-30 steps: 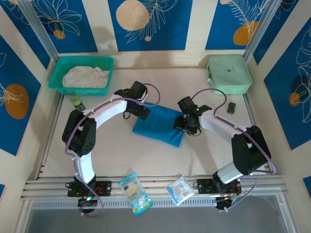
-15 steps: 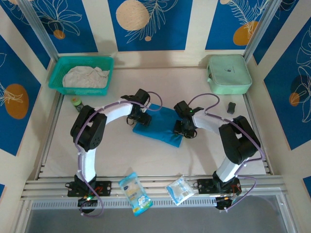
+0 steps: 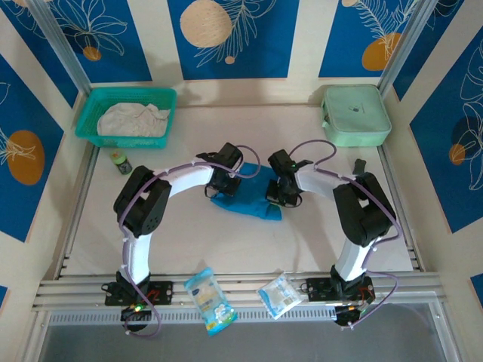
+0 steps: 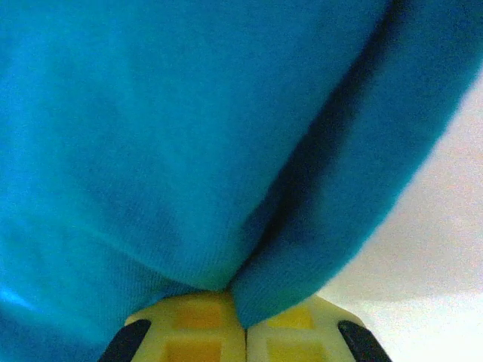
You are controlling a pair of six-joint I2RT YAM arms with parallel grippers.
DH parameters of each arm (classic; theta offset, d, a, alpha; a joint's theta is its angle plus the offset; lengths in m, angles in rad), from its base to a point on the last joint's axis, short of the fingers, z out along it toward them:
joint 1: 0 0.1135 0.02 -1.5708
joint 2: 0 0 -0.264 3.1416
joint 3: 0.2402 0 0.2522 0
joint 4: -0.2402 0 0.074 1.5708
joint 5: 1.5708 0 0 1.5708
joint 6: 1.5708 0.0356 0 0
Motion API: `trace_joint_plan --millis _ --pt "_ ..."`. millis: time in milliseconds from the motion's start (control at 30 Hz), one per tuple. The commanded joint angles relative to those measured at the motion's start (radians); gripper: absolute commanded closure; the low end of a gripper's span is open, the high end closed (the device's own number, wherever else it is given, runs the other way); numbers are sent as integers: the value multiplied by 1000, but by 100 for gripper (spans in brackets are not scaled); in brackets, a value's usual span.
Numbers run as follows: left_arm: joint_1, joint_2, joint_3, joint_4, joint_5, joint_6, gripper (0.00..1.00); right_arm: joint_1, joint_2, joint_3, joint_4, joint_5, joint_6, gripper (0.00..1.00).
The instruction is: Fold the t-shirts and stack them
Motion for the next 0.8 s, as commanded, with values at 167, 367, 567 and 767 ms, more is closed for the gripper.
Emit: trace_joint_plan --millis 167,367,567,767 --pt "66 131 50 -93 -113 17 100 -66 176 136 9 -10 -117 100" --pt "153 217 243 -155 -106 72 100 -114 307 357 -31 -28 -198 100" --pt "214 398 568 -277 -117 154 100 -164 472 644 -95 -42 -259 100" --pt "264 615 975 -418 -145 203 100 -208 644 941 -162 -63 -289 100"
